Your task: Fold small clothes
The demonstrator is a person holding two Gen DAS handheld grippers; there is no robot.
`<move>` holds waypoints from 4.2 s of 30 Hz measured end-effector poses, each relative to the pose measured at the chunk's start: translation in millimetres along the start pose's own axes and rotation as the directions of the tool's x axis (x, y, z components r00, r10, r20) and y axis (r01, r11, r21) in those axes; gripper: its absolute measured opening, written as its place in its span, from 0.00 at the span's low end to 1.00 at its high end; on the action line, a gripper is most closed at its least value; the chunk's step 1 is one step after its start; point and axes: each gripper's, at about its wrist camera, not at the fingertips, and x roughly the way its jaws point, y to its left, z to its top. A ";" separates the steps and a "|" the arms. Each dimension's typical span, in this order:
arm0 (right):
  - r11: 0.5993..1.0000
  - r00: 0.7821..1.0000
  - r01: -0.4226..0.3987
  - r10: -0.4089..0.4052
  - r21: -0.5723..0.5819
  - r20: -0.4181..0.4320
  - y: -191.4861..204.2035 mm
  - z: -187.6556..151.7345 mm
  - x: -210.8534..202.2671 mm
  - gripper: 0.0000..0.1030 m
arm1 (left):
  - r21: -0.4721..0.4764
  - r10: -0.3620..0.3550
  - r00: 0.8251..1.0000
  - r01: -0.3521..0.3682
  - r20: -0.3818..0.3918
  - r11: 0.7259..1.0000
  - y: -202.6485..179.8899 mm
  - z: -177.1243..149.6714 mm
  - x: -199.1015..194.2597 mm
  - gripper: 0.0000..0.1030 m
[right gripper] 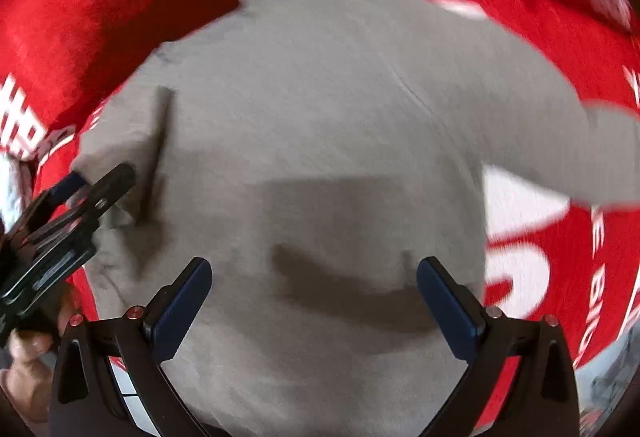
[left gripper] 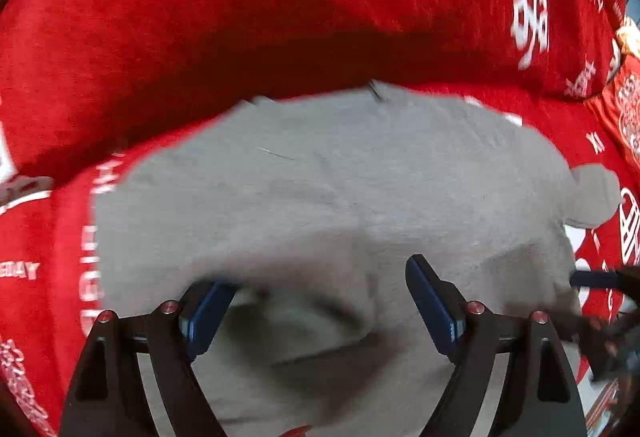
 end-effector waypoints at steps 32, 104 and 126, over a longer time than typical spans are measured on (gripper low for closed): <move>0.743 0.882 -0.471 0.384 0.475 0.274 -40.4 46.9 48.4 0.63 | -0.372 0.119 0.977 -0.177 -0.174 0.911 176.1 -9.5 22.3 0.83; 0.671 0.939 -0.344 0.245 0.657 0.241 -254.6 -45.2 -8.3 0.74 | -0.033 0.119 0.944 -0.136 -0.308 0.990 -104.2 22.0 42.7 1.00; 0.357 0.839 -0.543 0.222 0.760 0.496 -384.0 -35.0 10.7 0.74 | 0.031 0.040 0.939 -0.031 -0.341 0.999 -203.8 34.2 73.8 1.00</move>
